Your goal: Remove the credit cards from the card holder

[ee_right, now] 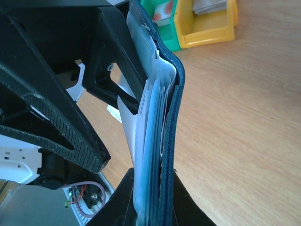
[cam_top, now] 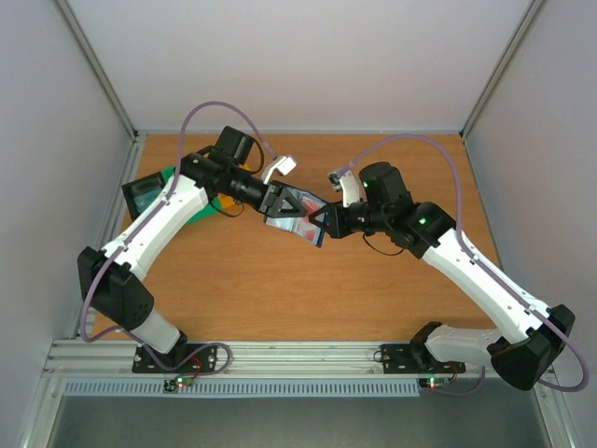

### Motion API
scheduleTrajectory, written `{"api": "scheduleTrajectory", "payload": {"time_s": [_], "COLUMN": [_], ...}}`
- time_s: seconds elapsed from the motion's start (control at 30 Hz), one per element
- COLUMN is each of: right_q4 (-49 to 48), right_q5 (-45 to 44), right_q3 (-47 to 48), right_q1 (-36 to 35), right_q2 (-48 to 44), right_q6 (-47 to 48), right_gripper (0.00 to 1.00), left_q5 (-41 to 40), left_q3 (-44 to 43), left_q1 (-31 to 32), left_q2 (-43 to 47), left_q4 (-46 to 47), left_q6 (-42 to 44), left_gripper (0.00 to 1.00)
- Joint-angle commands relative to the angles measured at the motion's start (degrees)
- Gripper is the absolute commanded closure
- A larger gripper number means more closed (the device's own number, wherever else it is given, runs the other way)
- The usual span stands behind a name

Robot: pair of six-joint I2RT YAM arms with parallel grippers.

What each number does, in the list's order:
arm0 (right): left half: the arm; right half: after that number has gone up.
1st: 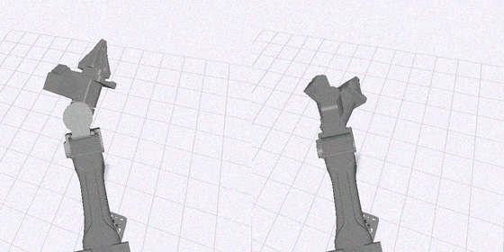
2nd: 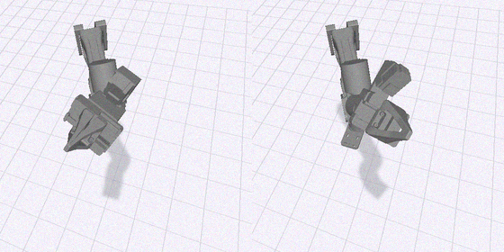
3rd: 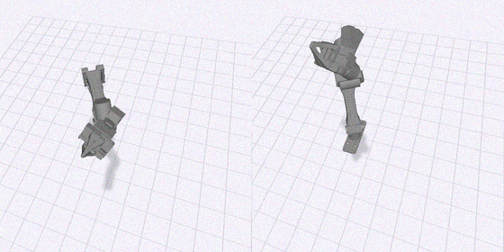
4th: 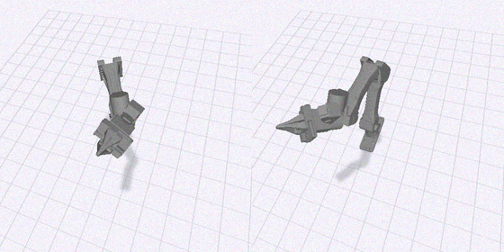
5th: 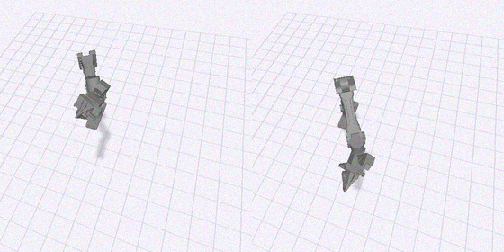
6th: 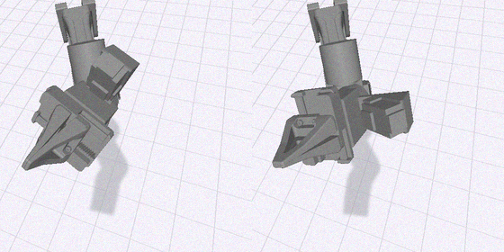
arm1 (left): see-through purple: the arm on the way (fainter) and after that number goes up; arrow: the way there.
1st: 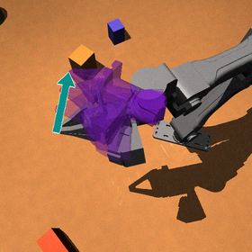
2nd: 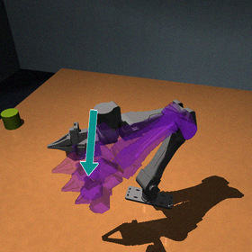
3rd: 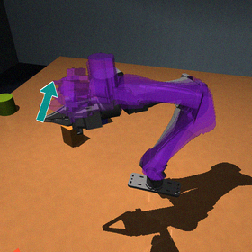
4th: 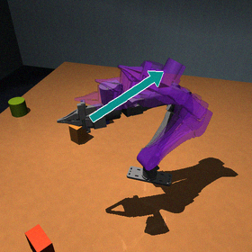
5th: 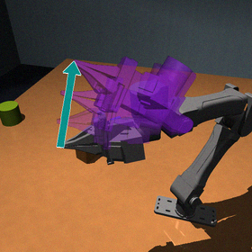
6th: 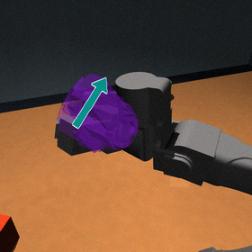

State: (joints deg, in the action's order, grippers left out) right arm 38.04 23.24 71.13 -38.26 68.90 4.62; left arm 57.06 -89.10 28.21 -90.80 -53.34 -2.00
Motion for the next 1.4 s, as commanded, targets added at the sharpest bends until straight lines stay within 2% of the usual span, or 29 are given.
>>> {"api": "scheduleTrajectory", "payload": {"time_s": [0.0,0.2,0.43,0.53,0.67,0.77,0.87,0.97,1.07,1.23,1.37], "right_q4": [-9.60,-14.46,-15.96,-16.24,-16.01,-16.79,-20.31,-21.89,-20.62,-20.21,-20.45], "right_q5": [11.06,15.87,17.63,18.41,18.24,19.57,23.63,25.65,25.29,27.78,30.56], "right_q3": [0.12,-1.42,-1.87,-1.70,-2.06,-4.21,-7.42,-8.92,-9.23,-10.95,-11.04], "right_q1": [-0.70,3.85,4.29,4.26,4.76,5.94,7.00,7.21,7.91,11.17,11.37], "right_q2": [-2.63,-2.50,-2.15,-2.01,-2.38,-3.40,-4.90,-5.86,-6.42,-7.59,-7.64], "right_q6": [1.87,-1.59,-2.12,-2.26,-1.73,-2.10,-3.07,-2.99,-2.27,-2.57,-2.81], "right_gripper": [0.99,0.99,0.99,0.99,0.98,0.85,0.68,0.61,0.61,0.60,0.78], "left_q5": [4.53,13.51,17.10,17.67,17.37,16.47,16.96,16.79,17.06,15.25,14.98], "left_q3": [0.43,-1.71,-2.16,-2.08,-2.30,-1.21,1.02,1.13,0.31,-1.71,-1.52], "left_q1": [0.94,1.41,1.41,1.49,1.42,0.26,-1.81,-2.35,-2.53,-3.77,-3.95], "left_q2": [0.57,1.51,2.50,2.50,2.30,2.34,2.45,2.38,2.17,2.38,2.52], "left_q4": [4.20,0.31,-4.52,-3.68,-2.85,1.08,6.90,7.41,5.86,-0.49,-1.82], "left_q6": [-0.72,1.42,7.41,7.05,6.06,3.00,-5.11,-6.63,-5.86,1.18,4.04], "left_gripper": [0.55,0.72,0.87,0.99,1.00,1.00,1.00,1.00,1.00,1.00,1.00]}}
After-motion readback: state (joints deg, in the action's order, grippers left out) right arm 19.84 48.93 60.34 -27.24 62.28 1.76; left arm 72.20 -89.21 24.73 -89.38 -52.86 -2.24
